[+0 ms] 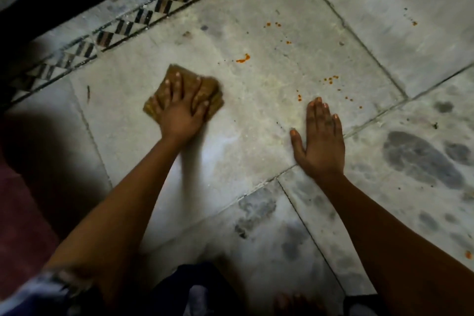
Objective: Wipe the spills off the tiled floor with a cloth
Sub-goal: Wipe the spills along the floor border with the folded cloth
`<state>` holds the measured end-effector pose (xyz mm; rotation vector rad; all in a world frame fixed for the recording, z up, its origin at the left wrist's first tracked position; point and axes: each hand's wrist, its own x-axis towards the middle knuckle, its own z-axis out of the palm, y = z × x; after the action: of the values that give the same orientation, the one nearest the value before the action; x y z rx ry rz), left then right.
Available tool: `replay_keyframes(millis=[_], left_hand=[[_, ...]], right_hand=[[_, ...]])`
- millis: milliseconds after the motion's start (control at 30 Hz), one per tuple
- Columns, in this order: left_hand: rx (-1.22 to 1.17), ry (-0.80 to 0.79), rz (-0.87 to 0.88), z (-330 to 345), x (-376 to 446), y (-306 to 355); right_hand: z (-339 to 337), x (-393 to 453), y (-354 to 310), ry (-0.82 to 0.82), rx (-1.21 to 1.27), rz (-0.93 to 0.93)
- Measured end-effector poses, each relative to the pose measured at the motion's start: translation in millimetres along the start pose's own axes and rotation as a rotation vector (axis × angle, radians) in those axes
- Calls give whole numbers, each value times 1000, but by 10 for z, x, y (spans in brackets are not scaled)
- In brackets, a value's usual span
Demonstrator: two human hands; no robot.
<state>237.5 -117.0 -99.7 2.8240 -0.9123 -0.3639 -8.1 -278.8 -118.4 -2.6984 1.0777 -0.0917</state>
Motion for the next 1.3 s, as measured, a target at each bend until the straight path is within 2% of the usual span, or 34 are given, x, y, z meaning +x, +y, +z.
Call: replay_keyframes(millis=[100, 200, 267, 333, 400, 500, 567, 633, 700, 800, 867, 967, 1100, 1200, 1300], left_hand=[[0, -66, 91, 58, 220, 396], [61, -85, 302, 183, -170, 562], [70, -91, 382, 204, -494, 394], [62, -97, 346, 155, -641, 99], [79, -92, 239, 83, -522, -82], [51, -99, 85, 4, -102, 46], [38, -112, 56, -7, 71, 306], [72, -135, 153, 54, 19, 539], [140, -146, 338, 141, -230, 660], [191, -178, 490, 139, -580, 479], [210, -179, 423, 59, -670, 228], [236, -183, 224, -61, -524, -96], [107, -218, 28, -131, -130, 16], [35, -174, 46, -33, -5, 312], [28, -122, 145, 82, -214, 460]], right_hand=[[-17, 8, -9, 3, 4, -7], [-24, -2, -5, -1, 9, -7], [-14, 7, 2, 9, 13, -6], [2, 12, 6, 8, 14, -1], [12, 4, 8, 12, 11, 2], [-4, 5, 8, -5, 18, 6], [-34, 10, 3, -2, 16, -1], [-38, 7, -2, -10, 19, 2], [-38, -6, -2, -19, 23, 0], [-36, -4, 1, -34, 33, 0], [-43, -15, 1, -39, 30, 6], [-47, -10, -11, -46, 28, 7], [-36, 8, -1, -49, 29, 8], [-23, 4, 20, -41, 33, -1], [-28, 3, 28, -38, 45, -11]])
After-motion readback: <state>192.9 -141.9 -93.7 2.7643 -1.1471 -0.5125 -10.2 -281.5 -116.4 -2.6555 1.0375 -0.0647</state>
